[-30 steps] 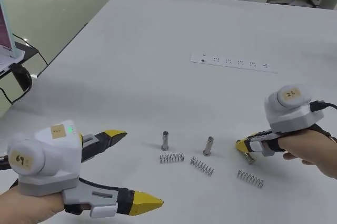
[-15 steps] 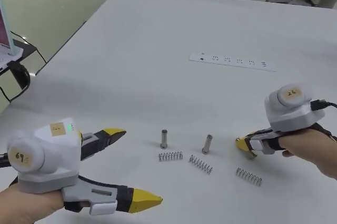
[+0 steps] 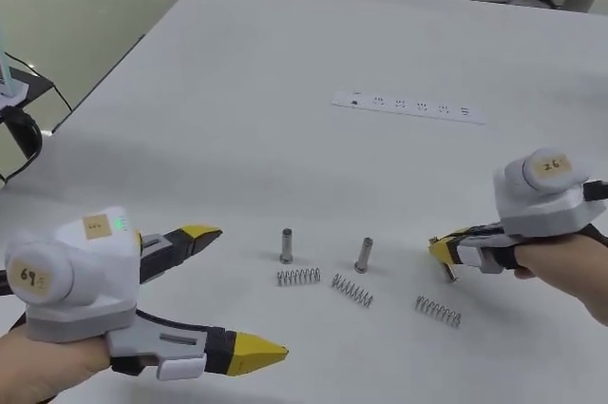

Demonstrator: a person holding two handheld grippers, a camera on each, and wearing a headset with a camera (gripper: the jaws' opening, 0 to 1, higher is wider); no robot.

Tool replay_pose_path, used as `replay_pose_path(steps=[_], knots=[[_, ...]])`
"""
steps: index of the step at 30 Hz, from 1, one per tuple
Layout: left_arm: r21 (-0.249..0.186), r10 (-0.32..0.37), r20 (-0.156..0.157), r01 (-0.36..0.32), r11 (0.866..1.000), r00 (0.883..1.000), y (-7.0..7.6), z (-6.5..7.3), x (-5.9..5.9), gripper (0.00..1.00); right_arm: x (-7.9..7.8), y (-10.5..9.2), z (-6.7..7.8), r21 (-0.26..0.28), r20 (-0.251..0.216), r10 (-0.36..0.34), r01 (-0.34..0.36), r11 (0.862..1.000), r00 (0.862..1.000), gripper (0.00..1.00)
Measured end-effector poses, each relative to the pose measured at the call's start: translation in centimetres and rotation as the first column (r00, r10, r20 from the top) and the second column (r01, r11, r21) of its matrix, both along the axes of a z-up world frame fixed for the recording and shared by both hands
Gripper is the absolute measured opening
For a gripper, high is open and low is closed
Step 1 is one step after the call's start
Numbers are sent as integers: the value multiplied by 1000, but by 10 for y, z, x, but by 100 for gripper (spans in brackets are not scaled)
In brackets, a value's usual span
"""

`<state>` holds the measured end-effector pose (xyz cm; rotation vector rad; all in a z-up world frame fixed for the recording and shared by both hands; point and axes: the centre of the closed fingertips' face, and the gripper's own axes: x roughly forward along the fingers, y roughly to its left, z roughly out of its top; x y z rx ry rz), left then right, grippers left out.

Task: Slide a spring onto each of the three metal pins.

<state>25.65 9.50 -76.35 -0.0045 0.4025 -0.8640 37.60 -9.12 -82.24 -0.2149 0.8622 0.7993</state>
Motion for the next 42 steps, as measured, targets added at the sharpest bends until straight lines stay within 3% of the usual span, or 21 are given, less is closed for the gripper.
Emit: replay_pose_path(steps=[24, 36, 42], knots=[[-2, 0, -1, 0, 1000, 1000, -2, 0, -1, 97, 2, 0, 13, 33, 63, -9, 7, 999, 998, 5], [1, 2, -2, -2, 1000, 1000, -1, 0, -1, 97, -10, -8, 13, -1, 107, 24, -24, 1000, 994, 6], [-2, -2, 6, 2, 1000, 1000, -3, 3, 0, 98, -9, -7, 12, -13, 105, 48, -46, 999, 993, 6]])
